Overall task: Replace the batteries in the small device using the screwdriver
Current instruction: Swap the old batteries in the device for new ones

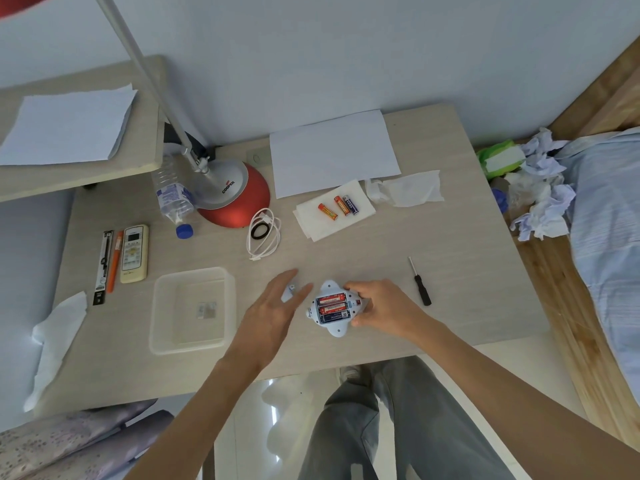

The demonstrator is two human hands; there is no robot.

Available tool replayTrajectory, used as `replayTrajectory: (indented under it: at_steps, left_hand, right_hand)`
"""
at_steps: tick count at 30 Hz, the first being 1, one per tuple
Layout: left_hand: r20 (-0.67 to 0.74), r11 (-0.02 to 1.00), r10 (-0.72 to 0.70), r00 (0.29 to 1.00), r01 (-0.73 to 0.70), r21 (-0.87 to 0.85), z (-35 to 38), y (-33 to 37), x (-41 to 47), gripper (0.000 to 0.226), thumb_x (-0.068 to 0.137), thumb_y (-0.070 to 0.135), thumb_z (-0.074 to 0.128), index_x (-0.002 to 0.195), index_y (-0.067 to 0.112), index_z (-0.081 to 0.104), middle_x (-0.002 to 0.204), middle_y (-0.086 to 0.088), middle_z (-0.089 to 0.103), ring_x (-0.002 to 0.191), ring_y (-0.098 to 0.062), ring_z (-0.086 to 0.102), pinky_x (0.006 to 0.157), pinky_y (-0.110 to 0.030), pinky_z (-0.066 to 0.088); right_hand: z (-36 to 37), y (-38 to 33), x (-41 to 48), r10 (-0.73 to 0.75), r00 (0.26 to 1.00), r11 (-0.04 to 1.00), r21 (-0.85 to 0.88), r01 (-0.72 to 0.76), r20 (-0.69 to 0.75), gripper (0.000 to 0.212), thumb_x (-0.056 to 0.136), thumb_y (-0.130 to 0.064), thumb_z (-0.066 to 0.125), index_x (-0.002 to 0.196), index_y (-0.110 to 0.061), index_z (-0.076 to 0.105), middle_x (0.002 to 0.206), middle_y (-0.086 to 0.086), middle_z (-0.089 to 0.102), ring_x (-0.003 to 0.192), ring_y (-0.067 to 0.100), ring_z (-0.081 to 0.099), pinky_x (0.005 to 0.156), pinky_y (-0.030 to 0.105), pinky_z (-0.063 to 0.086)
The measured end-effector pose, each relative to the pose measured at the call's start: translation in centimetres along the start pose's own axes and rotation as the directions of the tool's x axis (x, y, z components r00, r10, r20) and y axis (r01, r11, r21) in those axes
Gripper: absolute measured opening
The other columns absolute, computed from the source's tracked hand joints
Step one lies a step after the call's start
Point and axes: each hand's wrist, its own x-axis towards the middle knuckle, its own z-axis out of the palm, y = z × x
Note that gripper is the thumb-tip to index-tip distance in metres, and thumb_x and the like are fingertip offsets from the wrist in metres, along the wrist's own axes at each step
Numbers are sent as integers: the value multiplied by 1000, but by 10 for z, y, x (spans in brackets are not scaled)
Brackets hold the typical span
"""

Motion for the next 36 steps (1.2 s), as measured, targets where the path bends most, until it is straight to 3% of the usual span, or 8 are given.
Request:
replayTrajectory:
  at_steps: [3,7,17,22,28,36]
  left_hand:
    - [62,991,122,991,-125,39,-9,23,11,85,88,0,82,161,26,46,167,-13,39,147,-33,51,94,-40,63]
    - [125,960,268,955,-276,49,-10,25,22,50,107,31,63,155,32,48,161,-6,43,138,-26,53,87,-37,62]
    - [219,951,282,934,-302,67,-9,13,47,62,95,45,78,151,39,52,154,-4,48,118,-23,58,85,-40,63]
    - [297,935,298,907,-340,99,-10,7,59,60,96,57,73,149,39,52,153,0,43,119,-21,53,85,-37,62]
    - [330,912,349,877,-399,96,-7,5,66,61,96,56,73,148,41,45,150,-2,43,116,-24,53,81,-38,62]
    - [300,939,311,902,-341,53,-7,-4,57,51,100,56,67,145,39,50,150,-1,43,116,-23,52,79,-39,64]
  right_hand:
    - [-1,-2,1,-6,1000,1000,-26,6,15,52,81,-24,89,129,-25,69,114,-9,79,99,9,74,90,32,64]
    - [-3,-1,2,-3,1000,1000,-19,3,21,51,82,-24,89,129,-27,69,114,-9,79,98,9,74,91,31,63]
    - [-4,-1,2,34,998,999,-22,-33,44,49,83,-30,89,127,-28,68,114,-10,78,95,8,73,90,33,63]
    - [-6,-3,2,37,998,999,-34,-35,53,47,83,-28,89,126,-26,68,113,-9,78,93,8,73,91,33,62]
    - [-6,-2,3,35,998,999,-29,-34,59,47,83,-28,89,124,-29,68,111,-12,77,94,7,72,90,36,63]
    - [-7,0,4,44,996,999,-23,-43,74,47,82,-33,90,124,-30,68,113,-14,77,94,1,70,92,35,62]
